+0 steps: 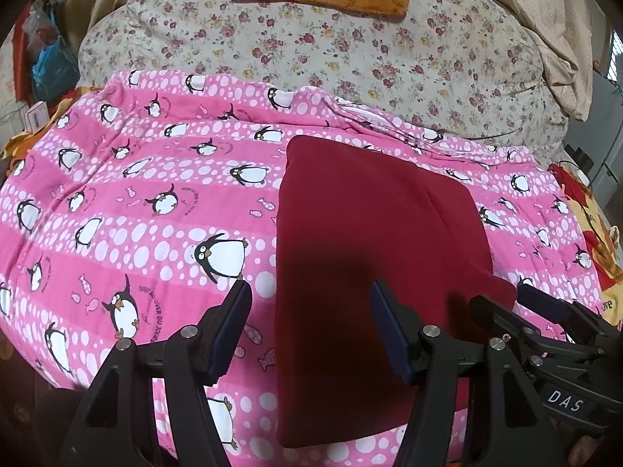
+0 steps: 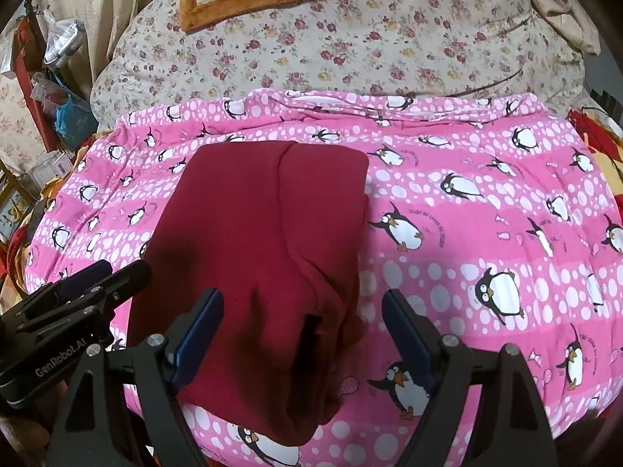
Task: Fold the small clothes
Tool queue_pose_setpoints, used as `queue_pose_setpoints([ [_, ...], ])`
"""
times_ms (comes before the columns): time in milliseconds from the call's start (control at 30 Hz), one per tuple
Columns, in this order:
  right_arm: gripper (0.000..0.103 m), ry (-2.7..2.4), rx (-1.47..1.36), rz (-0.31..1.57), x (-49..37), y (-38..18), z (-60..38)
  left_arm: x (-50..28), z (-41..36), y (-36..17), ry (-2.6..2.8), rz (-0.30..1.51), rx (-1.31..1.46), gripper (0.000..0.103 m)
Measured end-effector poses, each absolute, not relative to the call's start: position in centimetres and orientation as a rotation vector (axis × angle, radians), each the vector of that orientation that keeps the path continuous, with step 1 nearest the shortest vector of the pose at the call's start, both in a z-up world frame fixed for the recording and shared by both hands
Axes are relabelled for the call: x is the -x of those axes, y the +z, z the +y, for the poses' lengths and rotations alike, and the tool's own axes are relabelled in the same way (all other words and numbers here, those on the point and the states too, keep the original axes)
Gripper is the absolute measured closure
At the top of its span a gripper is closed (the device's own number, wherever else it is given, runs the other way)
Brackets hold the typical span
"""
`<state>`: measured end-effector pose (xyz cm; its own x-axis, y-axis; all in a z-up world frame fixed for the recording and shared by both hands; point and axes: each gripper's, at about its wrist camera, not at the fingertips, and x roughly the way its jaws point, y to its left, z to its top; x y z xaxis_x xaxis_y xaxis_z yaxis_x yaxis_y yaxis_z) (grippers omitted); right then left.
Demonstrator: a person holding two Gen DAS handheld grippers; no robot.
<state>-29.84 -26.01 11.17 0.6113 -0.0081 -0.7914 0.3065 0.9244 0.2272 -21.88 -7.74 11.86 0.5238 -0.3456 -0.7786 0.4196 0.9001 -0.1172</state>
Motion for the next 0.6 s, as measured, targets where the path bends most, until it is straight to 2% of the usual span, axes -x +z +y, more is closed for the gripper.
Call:
queue_pose_setpoints([
  [600, 0.017, -0.178, -0.360, 0.910, 29.58, 10.86, -25.85, 21.72, -7.89, 11.48, -0.463, 0.914, -0.104, 0.060],
])
